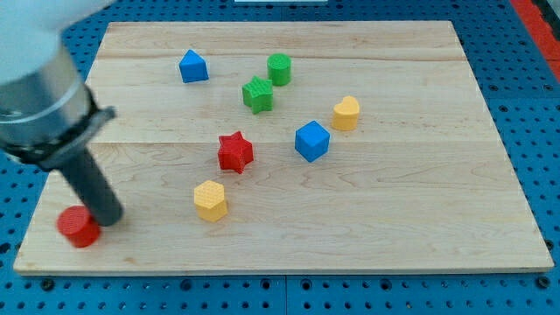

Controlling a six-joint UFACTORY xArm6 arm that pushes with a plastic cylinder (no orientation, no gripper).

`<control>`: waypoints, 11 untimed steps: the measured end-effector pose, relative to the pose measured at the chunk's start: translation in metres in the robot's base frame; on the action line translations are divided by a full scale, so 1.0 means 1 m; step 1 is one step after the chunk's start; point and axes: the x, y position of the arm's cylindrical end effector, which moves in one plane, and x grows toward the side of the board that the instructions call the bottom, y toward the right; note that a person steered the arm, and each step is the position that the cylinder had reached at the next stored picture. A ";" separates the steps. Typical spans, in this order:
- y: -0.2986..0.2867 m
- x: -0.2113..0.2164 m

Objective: Push the red star a bit right

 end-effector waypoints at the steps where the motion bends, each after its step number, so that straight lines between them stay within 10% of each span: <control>1: -0.051 -0.003; 6: -0.007 -0.062; 11: 0.159 -0.087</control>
